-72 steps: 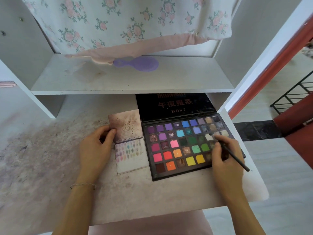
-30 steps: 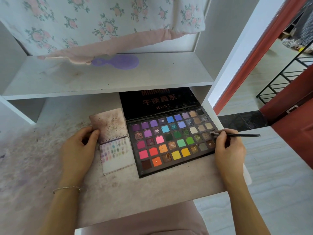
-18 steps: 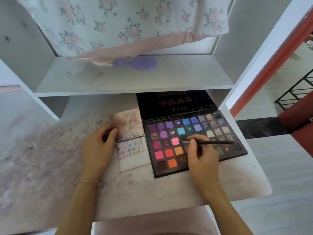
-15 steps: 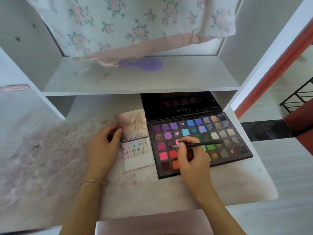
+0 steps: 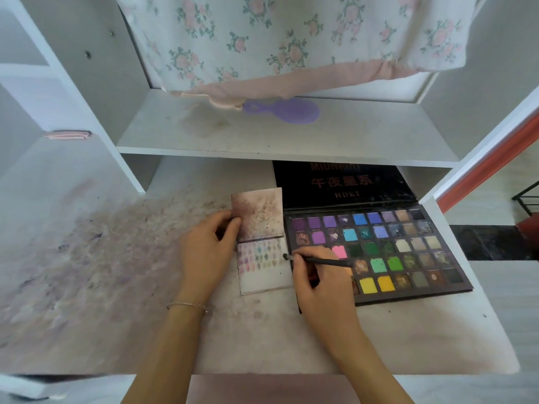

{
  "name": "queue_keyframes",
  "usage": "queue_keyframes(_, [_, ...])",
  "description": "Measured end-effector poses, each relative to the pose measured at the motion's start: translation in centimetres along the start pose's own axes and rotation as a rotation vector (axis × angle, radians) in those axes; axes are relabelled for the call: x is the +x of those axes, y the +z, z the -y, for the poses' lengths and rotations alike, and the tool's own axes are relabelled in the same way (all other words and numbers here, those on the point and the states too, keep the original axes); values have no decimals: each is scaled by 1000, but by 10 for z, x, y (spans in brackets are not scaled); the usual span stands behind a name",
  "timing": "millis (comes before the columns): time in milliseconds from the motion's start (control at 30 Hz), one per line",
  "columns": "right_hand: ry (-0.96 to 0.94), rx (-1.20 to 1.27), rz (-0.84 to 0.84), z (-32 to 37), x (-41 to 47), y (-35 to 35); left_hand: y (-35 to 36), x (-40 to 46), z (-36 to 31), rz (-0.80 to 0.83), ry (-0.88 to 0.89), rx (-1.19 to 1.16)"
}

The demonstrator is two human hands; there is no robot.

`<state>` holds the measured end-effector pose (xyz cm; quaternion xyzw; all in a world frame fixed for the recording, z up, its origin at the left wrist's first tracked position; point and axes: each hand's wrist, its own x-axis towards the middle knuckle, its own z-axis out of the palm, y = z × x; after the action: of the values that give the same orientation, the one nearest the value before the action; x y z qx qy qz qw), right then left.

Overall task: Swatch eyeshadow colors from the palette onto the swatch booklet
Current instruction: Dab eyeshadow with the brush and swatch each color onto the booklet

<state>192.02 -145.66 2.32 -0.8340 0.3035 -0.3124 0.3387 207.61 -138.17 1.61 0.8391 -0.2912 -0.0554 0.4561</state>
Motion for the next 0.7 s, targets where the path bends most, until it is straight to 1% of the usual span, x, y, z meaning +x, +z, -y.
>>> queue_keyframes(133, [5,-39,47,-1,-1,1,1,0,2,-17,7,-10])
queue_keyframes(267, [11,-51,34,-3,-1,2,2,1,3,-20,11,5])
queue_keyframes(567, [10,-49,71,-4,-2,2,2,1,7,-25,34,-5])
queue_keyframes(700, [-39,-76,41,-4,-1,2,3,2,7,-31,39,-12])
